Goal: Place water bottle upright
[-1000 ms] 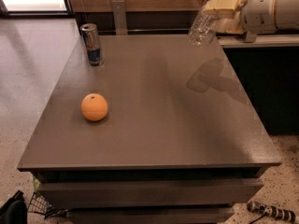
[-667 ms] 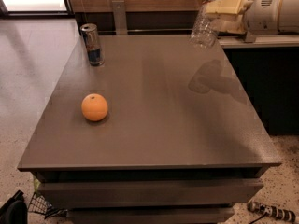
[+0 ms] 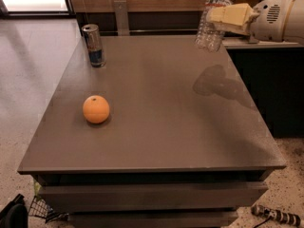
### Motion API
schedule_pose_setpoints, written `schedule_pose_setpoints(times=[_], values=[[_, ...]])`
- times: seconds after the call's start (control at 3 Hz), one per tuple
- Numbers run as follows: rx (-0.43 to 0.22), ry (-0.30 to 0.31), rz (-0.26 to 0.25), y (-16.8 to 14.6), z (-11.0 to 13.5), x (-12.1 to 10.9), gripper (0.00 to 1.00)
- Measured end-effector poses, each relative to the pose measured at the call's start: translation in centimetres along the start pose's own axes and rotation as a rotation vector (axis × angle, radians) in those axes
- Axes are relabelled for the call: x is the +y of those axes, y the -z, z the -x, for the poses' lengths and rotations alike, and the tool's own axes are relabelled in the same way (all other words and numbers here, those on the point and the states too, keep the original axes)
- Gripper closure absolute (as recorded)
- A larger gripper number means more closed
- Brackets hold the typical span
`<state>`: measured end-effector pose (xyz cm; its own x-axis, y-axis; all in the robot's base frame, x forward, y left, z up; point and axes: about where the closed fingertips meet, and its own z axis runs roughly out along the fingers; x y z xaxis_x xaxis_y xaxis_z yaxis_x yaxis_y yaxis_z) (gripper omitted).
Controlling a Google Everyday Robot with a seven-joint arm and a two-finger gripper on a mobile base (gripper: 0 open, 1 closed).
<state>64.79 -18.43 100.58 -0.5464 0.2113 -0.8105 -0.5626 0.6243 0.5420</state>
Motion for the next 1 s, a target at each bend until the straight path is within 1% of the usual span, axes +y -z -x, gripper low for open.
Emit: schedule_pose_setpoints(times=[0.33,0.67,1.0], values=[[0.002,0.028,0.008,-0.33,-0.05,0.30,1.00],[0.002,0.028,0.008,-0.33,-0.05,0.30,1.00],[-0.013,0.062,0.020,-0.45,0.02,0.46,1.00]])
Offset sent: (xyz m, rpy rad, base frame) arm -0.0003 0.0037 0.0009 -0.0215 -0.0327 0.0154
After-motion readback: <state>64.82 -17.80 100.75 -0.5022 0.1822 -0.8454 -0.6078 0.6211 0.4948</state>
